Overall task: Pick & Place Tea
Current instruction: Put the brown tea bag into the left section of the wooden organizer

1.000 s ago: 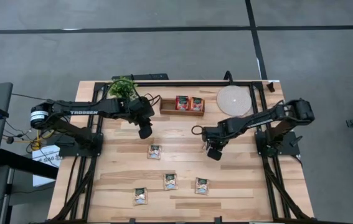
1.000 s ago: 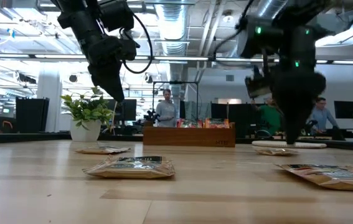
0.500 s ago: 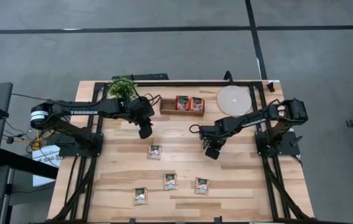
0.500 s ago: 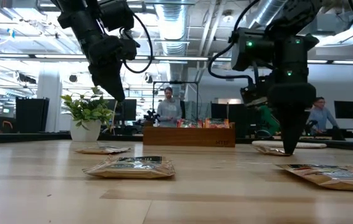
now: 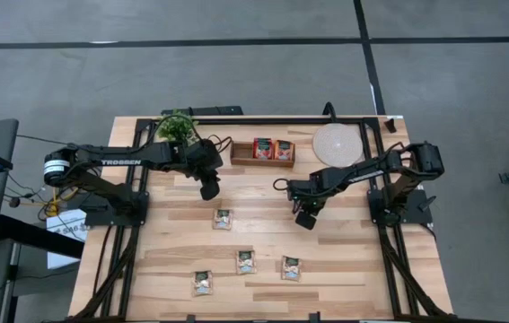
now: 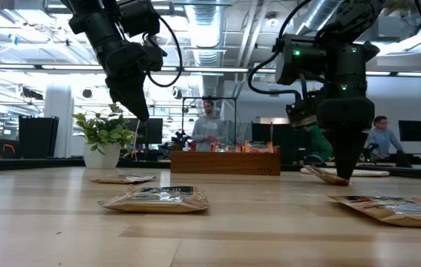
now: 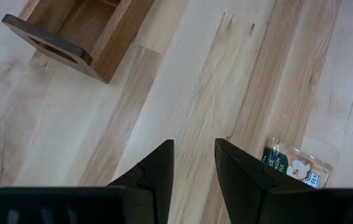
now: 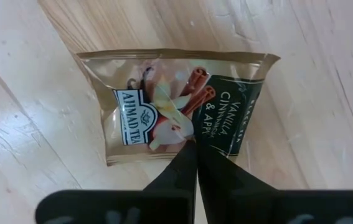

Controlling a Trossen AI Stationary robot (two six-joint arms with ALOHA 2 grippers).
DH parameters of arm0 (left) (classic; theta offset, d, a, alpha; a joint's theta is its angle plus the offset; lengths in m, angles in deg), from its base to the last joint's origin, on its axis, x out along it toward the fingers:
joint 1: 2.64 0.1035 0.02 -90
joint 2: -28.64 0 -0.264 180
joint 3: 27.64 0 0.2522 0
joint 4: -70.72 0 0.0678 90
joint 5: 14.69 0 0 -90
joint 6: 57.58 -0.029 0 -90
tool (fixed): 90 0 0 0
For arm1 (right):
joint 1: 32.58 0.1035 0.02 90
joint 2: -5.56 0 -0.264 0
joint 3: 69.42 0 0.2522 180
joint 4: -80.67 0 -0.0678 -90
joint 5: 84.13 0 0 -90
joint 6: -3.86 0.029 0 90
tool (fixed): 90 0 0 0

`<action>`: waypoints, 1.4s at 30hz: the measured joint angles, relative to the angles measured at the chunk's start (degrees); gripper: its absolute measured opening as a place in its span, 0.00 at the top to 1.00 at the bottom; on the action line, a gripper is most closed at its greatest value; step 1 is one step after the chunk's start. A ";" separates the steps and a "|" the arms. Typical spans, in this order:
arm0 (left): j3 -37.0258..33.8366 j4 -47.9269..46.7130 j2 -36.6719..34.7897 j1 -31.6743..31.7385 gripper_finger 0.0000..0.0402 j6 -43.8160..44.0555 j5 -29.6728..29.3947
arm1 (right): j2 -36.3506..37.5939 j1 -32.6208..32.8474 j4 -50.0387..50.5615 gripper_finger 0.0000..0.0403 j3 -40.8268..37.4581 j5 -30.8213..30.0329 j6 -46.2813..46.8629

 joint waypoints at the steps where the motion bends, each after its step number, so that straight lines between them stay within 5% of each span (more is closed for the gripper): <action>1: 0.00 0.00 0.00 0.00 0.73 0.00 0.00 | 0.46 0.00 0.07 1.00 0.01 -0.05 0.00; 14: 0.02 7.42 -0.02 0.00 0.73 2.81 10.68 | 9.67 1.72 4.39 1.00 0.41 -4.27 0.61; 22: 0.02 19.54 -0.02 0.01 0.73 12.02 12.98 | 9.55 7.28 7.26 1.00 9.98 -20.03 -4.42; 30: 0.04 35.89 -0.02 0.00 0.73 23.25 23.02 | 9.56 9.89 5.78 1.00 19.30 -35.24 -14.82; 42: 0.07 45.88 -0.02 -2.93 0.73 38.46 18.34 | 9.62 8.53 0.35 1.00 26.25 -36.78 -25.15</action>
